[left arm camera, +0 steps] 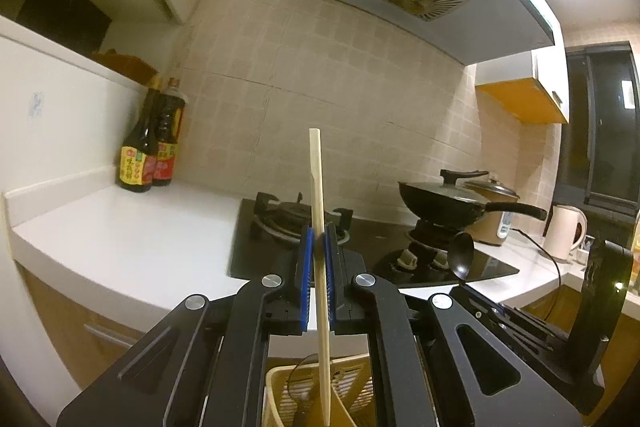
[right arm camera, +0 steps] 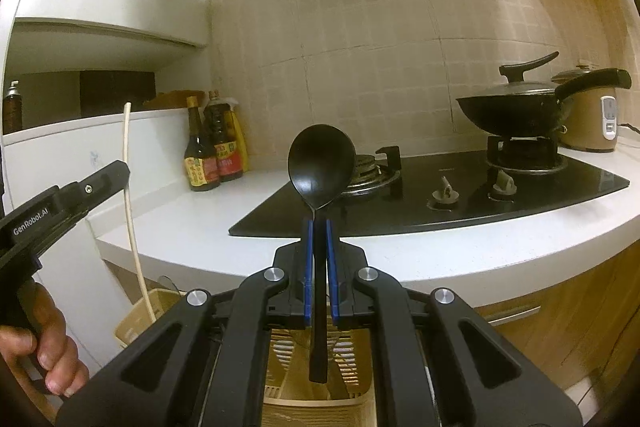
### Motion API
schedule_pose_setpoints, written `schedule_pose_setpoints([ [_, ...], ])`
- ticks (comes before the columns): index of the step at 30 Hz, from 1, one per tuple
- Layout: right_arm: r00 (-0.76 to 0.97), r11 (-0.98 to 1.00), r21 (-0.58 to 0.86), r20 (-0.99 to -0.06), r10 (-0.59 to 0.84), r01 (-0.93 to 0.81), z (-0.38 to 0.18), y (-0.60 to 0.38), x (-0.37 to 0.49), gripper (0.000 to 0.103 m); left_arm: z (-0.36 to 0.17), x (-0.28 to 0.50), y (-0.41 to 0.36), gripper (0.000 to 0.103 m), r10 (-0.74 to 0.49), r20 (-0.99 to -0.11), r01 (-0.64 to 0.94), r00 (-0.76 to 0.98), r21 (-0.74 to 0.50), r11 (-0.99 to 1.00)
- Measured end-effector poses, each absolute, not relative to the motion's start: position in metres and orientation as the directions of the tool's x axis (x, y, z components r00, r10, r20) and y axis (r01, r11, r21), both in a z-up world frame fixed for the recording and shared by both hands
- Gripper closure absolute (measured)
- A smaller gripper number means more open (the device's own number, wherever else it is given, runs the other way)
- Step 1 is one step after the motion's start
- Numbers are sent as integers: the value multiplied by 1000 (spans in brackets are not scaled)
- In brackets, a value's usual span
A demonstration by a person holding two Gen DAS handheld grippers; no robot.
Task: Organize utensils
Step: 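Lift the black spoon and chopstick into the beige basket and open both tools, then lower both open tools to the table, closing the right tool on a chopstick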
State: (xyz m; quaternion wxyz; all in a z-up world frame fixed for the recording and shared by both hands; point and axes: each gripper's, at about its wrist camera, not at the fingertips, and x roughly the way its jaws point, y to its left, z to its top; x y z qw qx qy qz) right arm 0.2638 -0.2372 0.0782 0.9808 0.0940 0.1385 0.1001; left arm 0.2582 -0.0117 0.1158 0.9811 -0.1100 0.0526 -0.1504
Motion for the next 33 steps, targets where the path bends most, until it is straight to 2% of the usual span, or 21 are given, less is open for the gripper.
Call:
schedule_pose_setpoints([
  [9, 911, 947, 271, -320, 259, -174, 67, -246, 264, 97, 100, 254, -13, 98, -346, -118, 319, 931, -200, 926],
  [10, 902, 941, 288, -333, 274, -180, 66, -248, 263, 95, 100, 252, -11, 93, -358, -127, 329, 925, -201, 923],
  [11, 890, 934, 303, -349, 295, -190, 64, -251, 262, 91, 100, 250, -11, 80, -364, -134, 334, 922, -202, 921],
  [13, 875, 926, 322, -368, 313, -196, 63, -254, 259, 85, 101, 242, -6, 64, -378, -136, 347, 916, -207, 915],
  [14, 869, 924, 329, -379, 318, -194, 62, -257, 256, 84, 102, 239, -4, 60, -386, -138, 354, 912, -211, 911],
  [18, 847, 915, 350, -409, 340, -199, 62, -265, 235, 79, 109, 223, 5, 58, -430, -205, 385, 879, -226, 895],
  [19, 835, 912, 354, -422, 352, -205, 62, -267, 228, 73, 110, 218, 8, 56, -439, -231, 391, 868, -226, 892],
  [20, 825, 910, 359, -435, 361, -208, 63, -269, 222, 60, 111, 215, 10, 56, -445, -253, 394, 859, -228, 890],
  [22, 811, 906, 369, -453, 370, -207, 66, -273, 207, 45, 111, 206, 15, 56, -459, -295, 399, 838, -240, 885],
  [29, 750, 909, 362, -538, 384, -206, 75, -273, 162, 45, 99, 171, 26, 55, -441, -494, 358, 749, -257, 898],
  [33, 678, 922, 317, -629, 381, -223, 77, -255, 142, 45, 86, 154, 32, 55, -434, -602, 342, 671, -269, 901],
])
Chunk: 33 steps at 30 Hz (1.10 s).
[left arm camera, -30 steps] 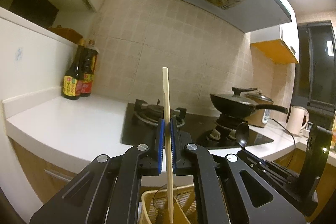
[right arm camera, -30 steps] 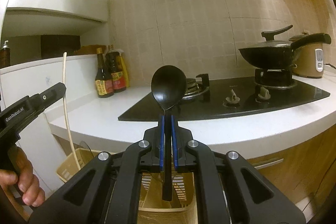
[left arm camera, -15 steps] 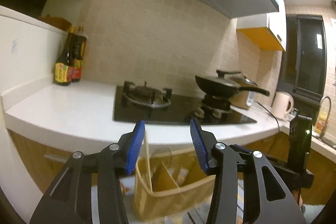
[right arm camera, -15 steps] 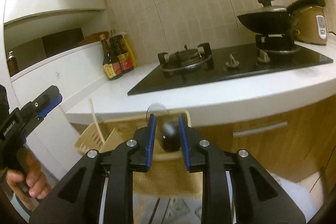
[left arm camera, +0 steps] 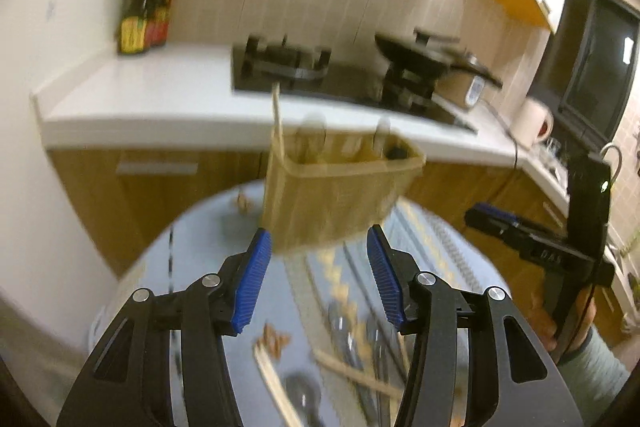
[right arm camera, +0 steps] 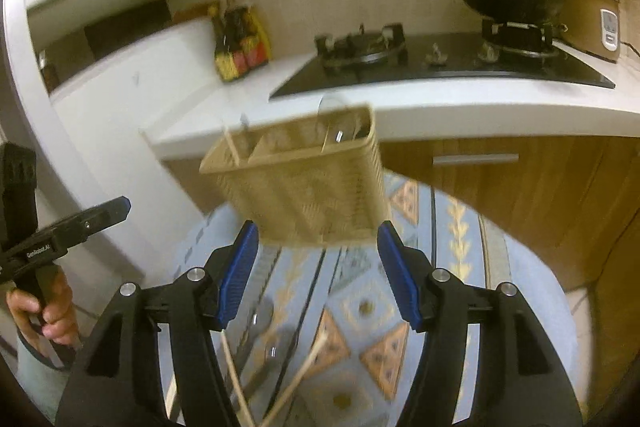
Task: Organize utensils
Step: 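Lower both open tools to the table, closing the right tool on a chopstick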
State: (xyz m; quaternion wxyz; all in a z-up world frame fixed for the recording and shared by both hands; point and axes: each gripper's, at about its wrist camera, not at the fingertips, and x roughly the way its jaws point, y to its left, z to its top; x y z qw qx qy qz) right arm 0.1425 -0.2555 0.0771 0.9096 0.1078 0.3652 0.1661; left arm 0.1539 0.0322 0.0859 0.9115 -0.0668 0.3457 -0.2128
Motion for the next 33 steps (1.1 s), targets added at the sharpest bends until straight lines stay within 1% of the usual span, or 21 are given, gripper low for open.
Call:
schedule_pose_setpoints([
  [3, 619, 914, 303, -673, 405, -269, 74, -239, 132, 45, 68, 144, 35, 55, -418, -680, 333, 602, -262, 906],
  [7, 506, 914, 269, -767, 394, -304, 56, -208, 121, 45, 40, 131, 37, 55, -421, -758, 346, 498, -271, 898],
  [9, 425, 898, 306, -800, 423, -316, 43, -197, 120, 45, 26, 126, 36, 55, -420, -787, 351, 452, -276, 895],
  [10, 371, 882, 340, -812, 451, -327, 35, -190, 119, 45, 18, 123, 36, 56, -421, -799, 352, 429, -281, 893],
  [11, 345, 876, 348, -820, 457, -334, 30, -185, 118, 45, 13, 121, 35, 57, -425, -806, 353, 413, -288, 890],
  [13, 326, 879, 306, -843, 429, -366, 22, -170, 115, 47, -2, 120, 40, 57, -439, -817, 332, 375, -324, 886],
  [15, 308, 879, 267, -863, 401, -395, 16, -157, 113, 52, -13, 120, 43, 60, -462, -821, 326, 334, -360, 874],
  [17, 266, 865, 271, -875, 404, -421, 8, -144, 113, 59, -22, 120, 43, 70, -473, -827, 319, 305, -379, 868],
  [18, 247, 861, 270, -882, 400, -431, 4, -138, 114, 65, -26, 120, 43, 70, -478, -828, 321, 293, -385, 865],
  [19, 238, 860, 268, -886, 397, -434, 1, -135, 114, 67, -30, 120, 43, 70, -482, -829, 324, 284, -390, 862],
  [21, 216, 854, 279, -890, 402, -439, -5, -130, 118, 69, -34, 117, 39, 70, -480, -834, 339, 272, -384, 859],
  [26, 156, 844, 297, -903, 400, -447, -19, -118, 127, 74, -42, 109, 20, 70, -432, -865, 384, 255, -319, 866],
  [29, 137, 842, 285, -913, 383, -459, -24, -111, 129, 74, -45, 109, 16, 70, -403, -879, 388, 255, -289, 875],
  [33, 119, 847, 262, -928, 353, -463, -33, -105, 133, 74, -44, 110, 18, 70, -403, -880, 391, 253, -288, 874],
])
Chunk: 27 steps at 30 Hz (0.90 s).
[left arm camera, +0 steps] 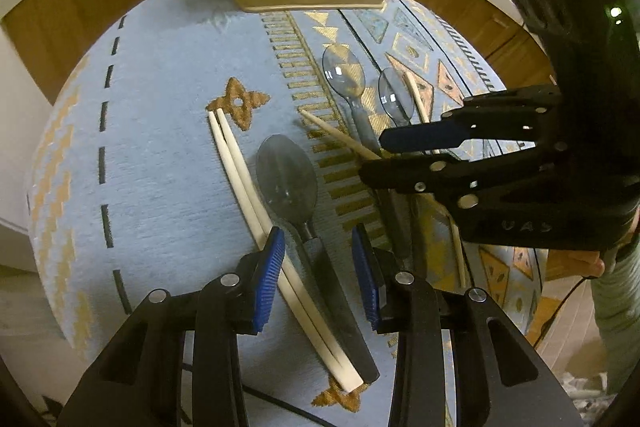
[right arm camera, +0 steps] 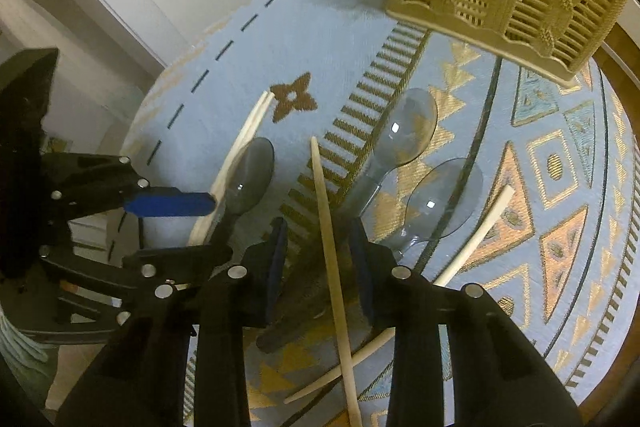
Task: Organize utensils
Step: 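Lower both open tools to the table, closing the right tool on a chopstick, then grasp a clear spoon by its handle with the left tool while the right tool lifts the chopstick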
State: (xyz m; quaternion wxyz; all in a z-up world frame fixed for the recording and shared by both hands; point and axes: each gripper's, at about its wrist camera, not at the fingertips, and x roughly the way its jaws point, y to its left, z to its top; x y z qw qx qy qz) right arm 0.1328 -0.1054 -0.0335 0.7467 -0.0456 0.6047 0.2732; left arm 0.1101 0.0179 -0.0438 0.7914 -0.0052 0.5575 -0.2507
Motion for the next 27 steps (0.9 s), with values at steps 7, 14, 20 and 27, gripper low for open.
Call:
schedule_pose_setpoints([
  [7, 120, 848, 228, -940, 320, -478, -43, -100, 134, 85, -44, 114, 9, 70, -388, -887, 410, 250, -266, 873],
  [14, 122, 846, 227, -939, 322, -483, -42, -108, 130, 94, -48, 117, -2, 70, -359, -895, 432, 266, -222, 874],
  [20, 145, 850, 227, -933, 330, -476, -39, -119, 126, 99, -45, 120, -5, 70, -324, -895, 422, 306, -177, 889],
  [27, 83, 837, 342, -907, 413, -427, -42, -129, 137, 98, -46, 131, -17, 67, -225, -909, 410, 352, -67, 910],
])
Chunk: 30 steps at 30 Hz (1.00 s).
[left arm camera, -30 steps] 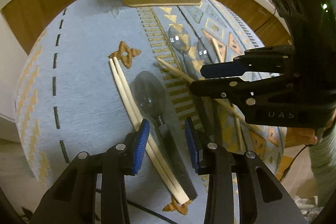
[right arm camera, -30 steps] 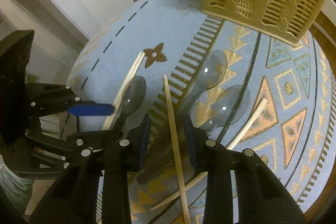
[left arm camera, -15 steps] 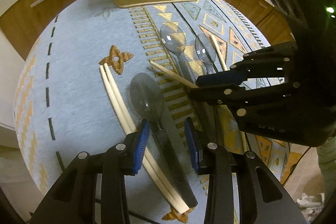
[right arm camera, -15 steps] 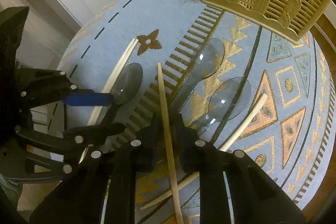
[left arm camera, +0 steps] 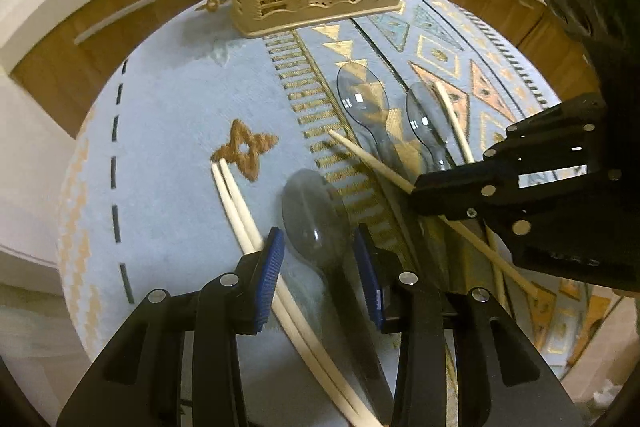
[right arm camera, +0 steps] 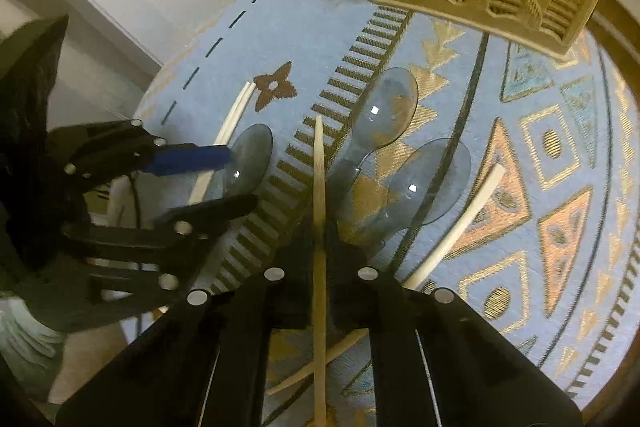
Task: Organize utensils
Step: 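Grasp a clear spoon by its handle with the left tool while the right tool lifts the chopstick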
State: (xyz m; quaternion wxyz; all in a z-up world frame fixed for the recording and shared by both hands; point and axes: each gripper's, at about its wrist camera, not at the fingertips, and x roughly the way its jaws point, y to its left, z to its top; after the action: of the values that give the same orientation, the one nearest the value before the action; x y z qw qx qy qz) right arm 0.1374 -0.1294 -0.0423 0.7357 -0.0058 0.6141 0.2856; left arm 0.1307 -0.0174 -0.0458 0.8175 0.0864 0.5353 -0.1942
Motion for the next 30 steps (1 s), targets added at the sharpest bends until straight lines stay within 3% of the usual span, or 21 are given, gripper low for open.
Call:
schedule_pose_setpoints([
  [9, 21, 831, 333, -924, 381, -445, -41, -120, 145, 98, -46, 138, -31, 70, -167, -910, 428, 379, 13, 903],
  [15, 92, 812, 268, -927, 364, -518, -37, -113, 131, 99, -46, 138, -27, 72, -194, -895, 406, 400, -17, 914],
  [23, 179, 784, 356, -847, 501, -509, -10, -148, 118, 99, -8, 121, -5, 72, -340, -792, 419, 508, -117, 900],
  [30, 359, 760, 382, -710, 605, -526, 41, -184, 101, 99, 36, 110, 4, 72, -415, -671, 438, 614, -147, 887],
])
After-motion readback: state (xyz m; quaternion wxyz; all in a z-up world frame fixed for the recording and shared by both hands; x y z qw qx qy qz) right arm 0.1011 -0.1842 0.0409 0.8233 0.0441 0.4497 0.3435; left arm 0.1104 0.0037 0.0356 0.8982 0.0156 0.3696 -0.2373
